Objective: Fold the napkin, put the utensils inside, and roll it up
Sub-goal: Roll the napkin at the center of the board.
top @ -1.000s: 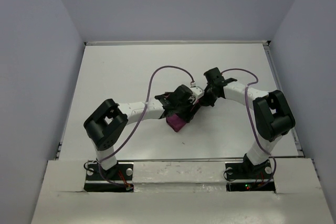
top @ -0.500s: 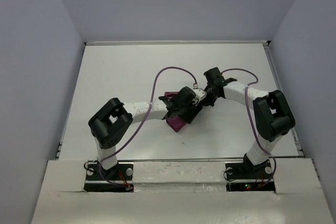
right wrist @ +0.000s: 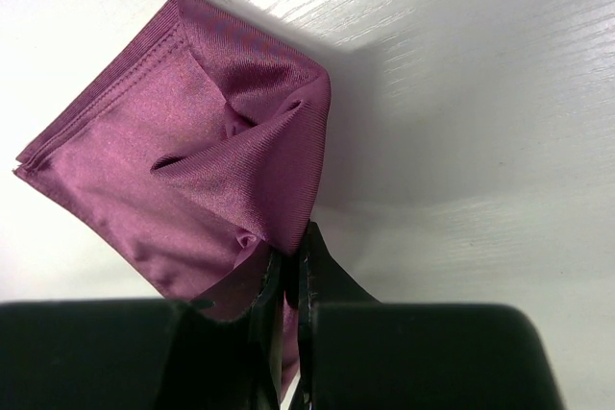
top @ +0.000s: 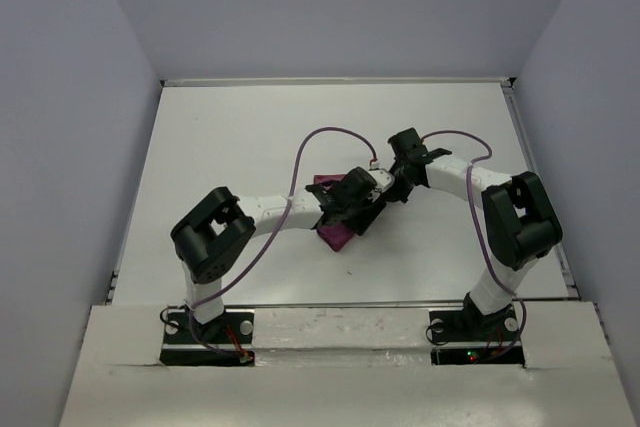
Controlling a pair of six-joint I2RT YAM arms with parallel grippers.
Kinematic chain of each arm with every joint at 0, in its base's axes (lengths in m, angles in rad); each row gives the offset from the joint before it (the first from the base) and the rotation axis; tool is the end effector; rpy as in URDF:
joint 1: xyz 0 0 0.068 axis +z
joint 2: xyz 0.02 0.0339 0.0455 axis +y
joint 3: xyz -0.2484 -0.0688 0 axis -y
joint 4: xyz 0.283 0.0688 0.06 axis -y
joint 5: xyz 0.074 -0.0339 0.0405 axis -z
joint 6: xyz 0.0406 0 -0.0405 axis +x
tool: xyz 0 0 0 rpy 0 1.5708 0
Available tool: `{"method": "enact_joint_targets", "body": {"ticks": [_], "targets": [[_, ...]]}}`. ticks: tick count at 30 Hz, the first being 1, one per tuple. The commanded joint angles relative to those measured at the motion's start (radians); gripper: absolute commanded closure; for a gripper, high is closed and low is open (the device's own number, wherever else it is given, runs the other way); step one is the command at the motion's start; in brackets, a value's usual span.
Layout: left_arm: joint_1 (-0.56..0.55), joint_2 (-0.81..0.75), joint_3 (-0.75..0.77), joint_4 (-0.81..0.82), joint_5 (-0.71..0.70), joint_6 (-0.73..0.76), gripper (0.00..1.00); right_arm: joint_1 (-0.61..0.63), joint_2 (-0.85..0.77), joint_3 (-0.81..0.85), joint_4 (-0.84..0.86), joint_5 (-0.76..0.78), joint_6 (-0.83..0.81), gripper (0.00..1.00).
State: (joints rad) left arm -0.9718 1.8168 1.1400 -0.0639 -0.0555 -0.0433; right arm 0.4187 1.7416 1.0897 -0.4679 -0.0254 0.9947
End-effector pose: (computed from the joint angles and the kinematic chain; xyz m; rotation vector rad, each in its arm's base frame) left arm 0.2405 -0.3483 0.1467 1.0278 2.1168 -0.4469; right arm 0.3408 0.1528 0.1312 0.7822 2.6691 0.4412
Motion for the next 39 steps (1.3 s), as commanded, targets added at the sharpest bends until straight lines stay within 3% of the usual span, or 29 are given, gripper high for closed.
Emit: {"method": "enact_joint_targets", "body": {"ticks": [1, 17, 19, 22, 25, 28, 29, 37, 39], "targets": [[-0.01, 0.001, 0.043, -0.008, -0.033, 0.017, 0.3, 0.015, -0.007, 0.039, 0.008, 0.004, 0.015, 0.99], [-0.056, 0.018, 0.061, -0.034, -0.158, 0.039, 0.33, 0.015, -0.011, 0.041, 0.011, 0.005, 0.022, 0.99], [-0.057, 0.018, 0.058, -0.034, -0.164, 0.039, 0.39, 0.015, -0.013, 0.039, 0.011, 0.005, 0.024, 0.99], [-0.056, 0.018, 0.061, -0.039, -0.156, 0.039, 0.59, 0.015, -0.013, 0.039, 0.009, 0.005, 0.024, 0.99], [-0.057, 0.024, 0.063, -0.048, -0.138, 0.065, 0.68, 0.015, -0.013, 0.038, 0.012, 0.002, 0.022, 0.99], [-0.056, 0.022, 0.06, -0.051, -0.113, 0.075, 0.87, 0.015, -0.019, 0.029, 0.012, 0.005, 0.024, 0.99], [-0.056, 0.021, 0.058, -0.053, -0.1, 0.086, 0.97, 0.015, -0.022, 0.026, 0.012, 0.005, 0.021, 0.99], [-0.002, 0.033, 0.07, -0.097, 0.209, 0.123, 1.0, 0.015, -0.05, 0.01, 0.021, 0.021, 0.022, 0.99], [0.018, 0.024, 0.058, -0.093, 0.273, 0.115, 1.0, 0.015, -0.057, 0.006, 0.026, 0.021, 0.03, 0.94]]}}
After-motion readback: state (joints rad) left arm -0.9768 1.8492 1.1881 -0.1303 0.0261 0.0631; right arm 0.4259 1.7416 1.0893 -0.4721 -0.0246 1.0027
